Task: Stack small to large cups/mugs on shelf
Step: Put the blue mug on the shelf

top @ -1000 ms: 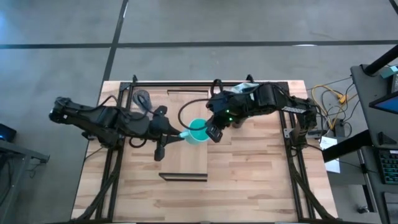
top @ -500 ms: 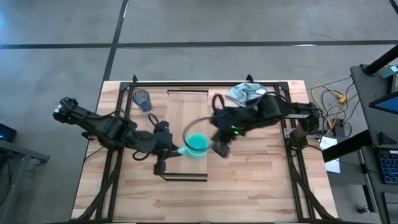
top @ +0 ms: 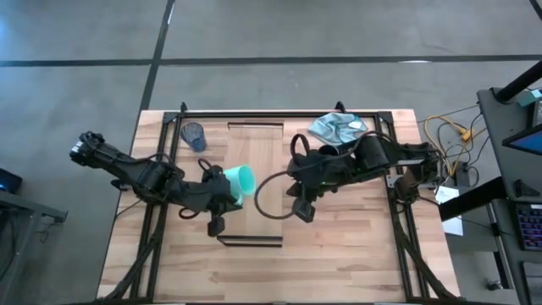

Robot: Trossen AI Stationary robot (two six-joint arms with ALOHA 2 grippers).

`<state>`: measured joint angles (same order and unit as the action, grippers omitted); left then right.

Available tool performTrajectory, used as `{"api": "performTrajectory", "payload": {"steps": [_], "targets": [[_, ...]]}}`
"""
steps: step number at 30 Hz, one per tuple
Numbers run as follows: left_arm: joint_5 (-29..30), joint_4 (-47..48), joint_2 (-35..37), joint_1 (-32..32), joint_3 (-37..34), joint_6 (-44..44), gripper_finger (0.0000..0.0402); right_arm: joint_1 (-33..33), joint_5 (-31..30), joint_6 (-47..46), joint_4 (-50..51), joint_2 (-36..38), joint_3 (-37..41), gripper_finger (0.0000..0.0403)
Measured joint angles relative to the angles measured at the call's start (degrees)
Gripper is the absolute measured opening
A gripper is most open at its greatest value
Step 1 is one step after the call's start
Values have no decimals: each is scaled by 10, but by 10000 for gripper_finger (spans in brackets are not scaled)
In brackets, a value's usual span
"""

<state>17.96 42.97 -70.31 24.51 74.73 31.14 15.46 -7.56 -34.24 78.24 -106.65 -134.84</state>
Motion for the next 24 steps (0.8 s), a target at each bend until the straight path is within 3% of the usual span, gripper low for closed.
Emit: {"api": "performTrajectory", "payload": {"steps": [19,24], "targets": [[-16,-36,1,11,-1,-5,8,-1,-15,49,76,6,0,9],[-20,-118,-5,21,-15,-38,8,-1,-15,49,88,6,0,9]]}}
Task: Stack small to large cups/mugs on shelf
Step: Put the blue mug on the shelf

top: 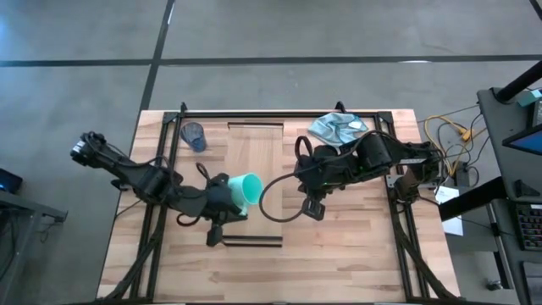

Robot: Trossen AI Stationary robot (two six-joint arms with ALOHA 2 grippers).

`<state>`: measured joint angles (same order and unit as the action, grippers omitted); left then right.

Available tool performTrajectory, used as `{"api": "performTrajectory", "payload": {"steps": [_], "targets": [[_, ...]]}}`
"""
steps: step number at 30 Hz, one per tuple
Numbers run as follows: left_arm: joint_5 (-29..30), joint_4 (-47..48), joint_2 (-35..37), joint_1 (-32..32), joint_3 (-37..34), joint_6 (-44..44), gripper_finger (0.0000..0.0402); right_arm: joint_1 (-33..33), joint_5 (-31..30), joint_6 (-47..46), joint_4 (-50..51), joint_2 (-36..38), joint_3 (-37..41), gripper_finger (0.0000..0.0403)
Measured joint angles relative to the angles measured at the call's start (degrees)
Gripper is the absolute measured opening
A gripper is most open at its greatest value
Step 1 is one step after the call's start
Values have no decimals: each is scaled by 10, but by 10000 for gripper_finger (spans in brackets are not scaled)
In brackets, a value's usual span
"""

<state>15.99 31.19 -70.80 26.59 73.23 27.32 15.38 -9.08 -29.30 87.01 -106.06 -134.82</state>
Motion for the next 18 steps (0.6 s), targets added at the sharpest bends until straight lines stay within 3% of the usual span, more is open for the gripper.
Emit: {"api": "performTrajectory", "payload": {"steps": [12,18], "targets": [[17,-329,7,2,-158,-8,8,0,0,11,0,2,0,9],[76,-415,26,17,-232,-7,8,0,0,15,0,12,0,9]]}}
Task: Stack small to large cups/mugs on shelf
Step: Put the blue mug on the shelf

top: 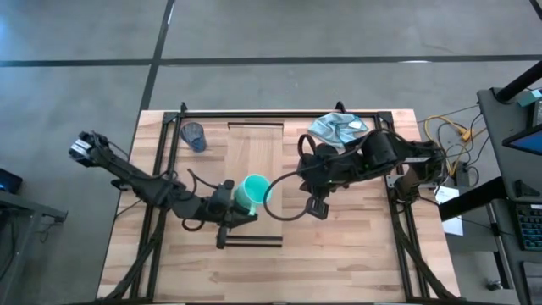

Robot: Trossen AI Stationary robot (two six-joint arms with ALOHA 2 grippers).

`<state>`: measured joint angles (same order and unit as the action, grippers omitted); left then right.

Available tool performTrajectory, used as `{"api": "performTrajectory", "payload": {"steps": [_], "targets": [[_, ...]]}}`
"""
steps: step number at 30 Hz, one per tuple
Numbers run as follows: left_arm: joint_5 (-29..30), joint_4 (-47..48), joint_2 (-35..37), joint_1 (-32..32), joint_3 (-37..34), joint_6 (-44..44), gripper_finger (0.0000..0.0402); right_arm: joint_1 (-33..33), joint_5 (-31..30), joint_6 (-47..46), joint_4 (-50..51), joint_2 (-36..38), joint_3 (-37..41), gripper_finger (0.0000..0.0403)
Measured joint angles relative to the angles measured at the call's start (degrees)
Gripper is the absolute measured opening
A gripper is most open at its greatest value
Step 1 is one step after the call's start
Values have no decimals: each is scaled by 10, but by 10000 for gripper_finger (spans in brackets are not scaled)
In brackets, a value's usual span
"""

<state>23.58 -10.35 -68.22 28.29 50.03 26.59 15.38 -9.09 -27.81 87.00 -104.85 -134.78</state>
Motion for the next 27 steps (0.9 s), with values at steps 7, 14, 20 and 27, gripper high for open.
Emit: {"api": "performTrajectory", "payload": {"steps": [7,14,20,27], "targets": [[38,-107,5,25,-54,-19,8,0,0,0,0,7,0,9],[91,-186,-2,54,-105,-23,8,0,0,0,0,7,0,9],[109,-297,-15,67,-145,-62,8,0,0,0,0,7,0,9],[82,-335,-45,68,-164,-60,8,0,0,-2,0,7,0,9]]}}
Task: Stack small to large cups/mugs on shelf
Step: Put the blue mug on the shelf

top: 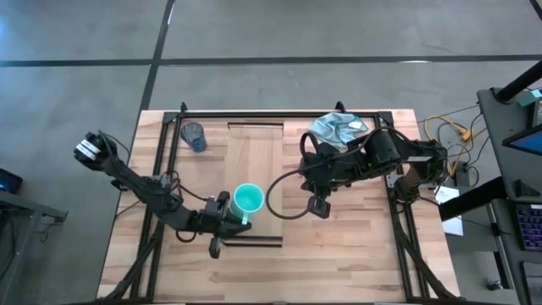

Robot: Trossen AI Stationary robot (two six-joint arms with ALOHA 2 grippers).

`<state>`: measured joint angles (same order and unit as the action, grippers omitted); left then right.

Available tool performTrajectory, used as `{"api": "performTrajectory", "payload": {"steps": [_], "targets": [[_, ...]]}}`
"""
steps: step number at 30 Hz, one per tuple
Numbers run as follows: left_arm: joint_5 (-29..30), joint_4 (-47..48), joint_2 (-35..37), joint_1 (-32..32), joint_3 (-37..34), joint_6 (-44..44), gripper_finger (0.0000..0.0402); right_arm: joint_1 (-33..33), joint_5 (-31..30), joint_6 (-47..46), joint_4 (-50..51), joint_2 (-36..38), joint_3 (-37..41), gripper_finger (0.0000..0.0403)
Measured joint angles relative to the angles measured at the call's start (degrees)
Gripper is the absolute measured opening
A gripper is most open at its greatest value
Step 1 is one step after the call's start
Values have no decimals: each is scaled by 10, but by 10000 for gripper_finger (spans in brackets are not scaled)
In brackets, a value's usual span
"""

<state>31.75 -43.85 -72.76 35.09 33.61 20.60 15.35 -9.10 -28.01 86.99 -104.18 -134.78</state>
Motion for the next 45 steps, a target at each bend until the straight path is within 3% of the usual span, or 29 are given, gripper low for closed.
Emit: {"api": "performTrajectory", "payload": {"steps": [16,25,37,45], "targets": [[1,-73,-85,0,-12,55,8,0,0,0,-2,0,0,9],[2,-98,-89,0,-14,92,9,0,0,0,-2,0,0,9],[2,-55,-93,-1,-17,106,66,0,0,-5,-3,0,0,9],[2,-47,-92,-1,-17,105,73,0,0,-5,-3,0,0,9]]}}
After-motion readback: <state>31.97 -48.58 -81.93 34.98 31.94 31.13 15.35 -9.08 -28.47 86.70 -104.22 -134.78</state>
